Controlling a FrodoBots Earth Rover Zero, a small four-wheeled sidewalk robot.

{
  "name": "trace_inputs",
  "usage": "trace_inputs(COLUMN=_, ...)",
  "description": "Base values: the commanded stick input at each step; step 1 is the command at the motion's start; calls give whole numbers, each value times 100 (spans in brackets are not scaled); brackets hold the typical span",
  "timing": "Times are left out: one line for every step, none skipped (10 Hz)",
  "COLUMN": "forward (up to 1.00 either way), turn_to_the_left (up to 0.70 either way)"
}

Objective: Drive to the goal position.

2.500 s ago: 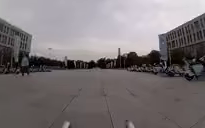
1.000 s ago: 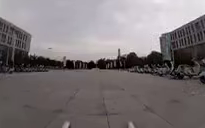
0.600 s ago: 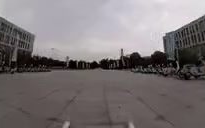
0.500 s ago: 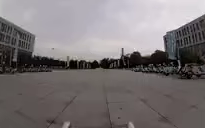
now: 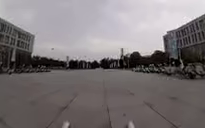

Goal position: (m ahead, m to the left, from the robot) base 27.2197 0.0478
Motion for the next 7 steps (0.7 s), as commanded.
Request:
trace_inputs(forward=60, turn_to_the_left=0)
trace_inputs(forward=60, turn_to_the_left=0)
trace_inputs(forward=60, turn_to_the_left=0)
trace_inputs(forward=60, turn_to_the_left=0)
trace_inputs(forward=60, turn_to_the_left=0)
trace_inputs(forward=60, turn_to_the_left=0)
trace_inputs(forward=60, turn_to_the_left=0)
